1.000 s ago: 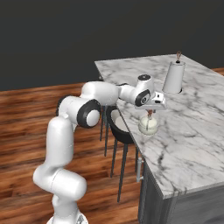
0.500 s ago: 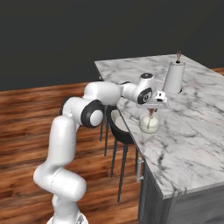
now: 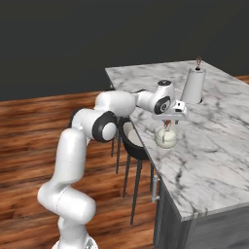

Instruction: The kettle is done boiling. Turn off the stove, then wait for 300 timesteps before moving the kettle to the dining table.

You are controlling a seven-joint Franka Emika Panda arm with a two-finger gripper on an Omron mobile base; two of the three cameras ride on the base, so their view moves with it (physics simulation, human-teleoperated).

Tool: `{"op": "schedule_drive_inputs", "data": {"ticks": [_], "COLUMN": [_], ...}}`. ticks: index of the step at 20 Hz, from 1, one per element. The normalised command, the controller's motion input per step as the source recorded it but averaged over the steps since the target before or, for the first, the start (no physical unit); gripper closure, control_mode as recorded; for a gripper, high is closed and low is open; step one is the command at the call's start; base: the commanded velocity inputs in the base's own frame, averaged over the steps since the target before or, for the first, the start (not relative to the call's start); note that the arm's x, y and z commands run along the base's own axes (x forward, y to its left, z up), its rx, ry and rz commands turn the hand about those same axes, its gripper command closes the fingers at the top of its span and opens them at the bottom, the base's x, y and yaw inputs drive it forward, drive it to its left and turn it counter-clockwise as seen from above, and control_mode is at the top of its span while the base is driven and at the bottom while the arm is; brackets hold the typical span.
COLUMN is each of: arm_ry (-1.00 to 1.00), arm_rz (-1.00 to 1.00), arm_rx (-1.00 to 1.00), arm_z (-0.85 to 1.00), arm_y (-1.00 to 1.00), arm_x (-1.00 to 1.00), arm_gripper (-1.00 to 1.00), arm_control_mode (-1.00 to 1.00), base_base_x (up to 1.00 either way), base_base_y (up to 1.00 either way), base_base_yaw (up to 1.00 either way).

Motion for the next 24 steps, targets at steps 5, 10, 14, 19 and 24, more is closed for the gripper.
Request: {"op": "schedule_drive_inputs", "data": {"ticks": [5,10,14,19,24], "arm_ry": [0.00,0.00,0.00,0.01,0.01], "arm_rz": [0.00,0.00,0.00,0.00,0.00], "arm_rx": [0.00,0.00,0.00,0.00,0.00], "arm_z": [0.00,0.05,0.16,0.21,0.14], "arm_y": [0.00,0.01,0.05,0.16,0.34], "arm_x": [0.00,0.00,0.00,-0.01,-0.27], "arm_gripper": [-1.00,-1.00,-1.00,-1.00,-1.00], "arm_control_mode": [-1.00,-1.00,-1.00,-1.00,-1.00], "base_base_x": [0.00,0.00,0.00,0.00,0.00], "base_base_y": [0.00,0.00,0.00,0.00,0.00], "base_base_yaw": [0.00,0.00,0.00,0.00,0.00]}}
